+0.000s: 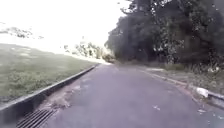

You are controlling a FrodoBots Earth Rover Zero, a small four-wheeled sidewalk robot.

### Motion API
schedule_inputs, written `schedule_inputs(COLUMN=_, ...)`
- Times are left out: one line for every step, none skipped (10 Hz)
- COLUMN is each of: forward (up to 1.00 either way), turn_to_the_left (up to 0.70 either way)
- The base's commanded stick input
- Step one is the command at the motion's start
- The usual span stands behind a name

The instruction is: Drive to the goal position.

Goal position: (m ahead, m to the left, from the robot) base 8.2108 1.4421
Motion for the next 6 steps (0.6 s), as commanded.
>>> schedule_inputs(forward=1.00, turn_to_the_left=0.00)
schedule_inputs(forward=1.00, turn_to_the_left=0.00)
schedule_inputs(forward=1.00, turn_to_the_left=0.00)
schedule_inputs(forward=1.00, turn_to_the_left=0.00)
schedule_inputs(forward=1.00, turn_to_the_left=0.00)
schedule_inputs(forward=1.00, turn_to_the_left=0.00)
